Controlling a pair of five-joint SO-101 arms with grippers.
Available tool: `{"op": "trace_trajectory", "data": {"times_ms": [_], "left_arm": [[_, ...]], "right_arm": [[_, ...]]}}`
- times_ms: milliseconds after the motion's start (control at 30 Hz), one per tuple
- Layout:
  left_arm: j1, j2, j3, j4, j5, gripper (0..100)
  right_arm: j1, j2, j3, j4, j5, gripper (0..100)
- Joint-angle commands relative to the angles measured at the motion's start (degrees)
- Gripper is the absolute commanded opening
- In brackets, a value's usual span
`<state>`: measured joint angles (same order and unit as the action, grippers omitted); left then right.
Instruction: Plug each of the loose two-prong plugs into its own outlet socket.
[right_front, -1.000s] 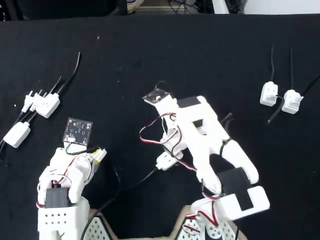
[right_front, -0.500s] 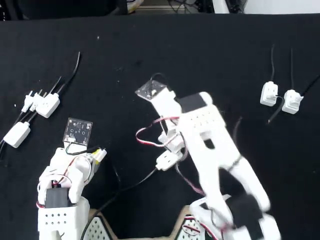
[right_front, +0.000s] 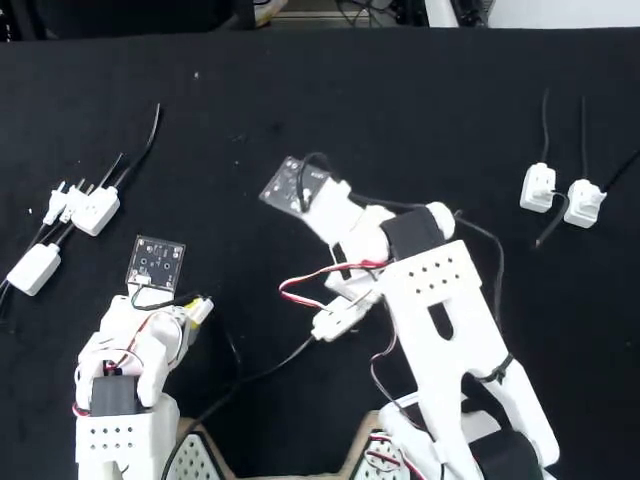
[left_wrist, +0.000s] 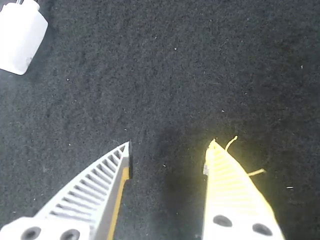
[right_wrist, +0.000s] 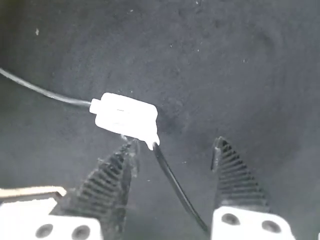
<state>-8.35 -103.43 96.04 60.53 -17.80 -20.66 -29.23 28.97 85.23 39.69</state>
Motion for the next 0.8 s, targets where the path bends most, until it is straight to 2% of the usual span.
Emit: {"op": "trace_trajectory", "data": {"times_ms": [0,67,233,367,533,767], "left_arm": [[-0.66,-0.53,1.27,0.35,0.53,24],[-0.66,-0.53,1.27,0.35,0.53,24],[-0.92,-0.53,1.27,0.35,0.53,24],[-1.1,-0.53,1.27,0.35,0.53,24],[-2.07,-0.53,1.27,0.0,0.44,24],[-12.35,-0.53,1.27,-4.92,1.58,24]], "right_arm": [[-0.53,-2.15,-3.12,1.76,5.71,21.7],[-0.53,-2.15,-4.26,3.87,7.65,23.4],[-1.85,-2.24,-8.75,11.6,10.37,36.0],[-5.71,-3.91,-8.66,15.56,16.53,37.4],[-7.38,-6.02,1.36,10.64,29.98,37.4],[-7.56,-6.46,13.76,0.97,37.63,37.4]]}}
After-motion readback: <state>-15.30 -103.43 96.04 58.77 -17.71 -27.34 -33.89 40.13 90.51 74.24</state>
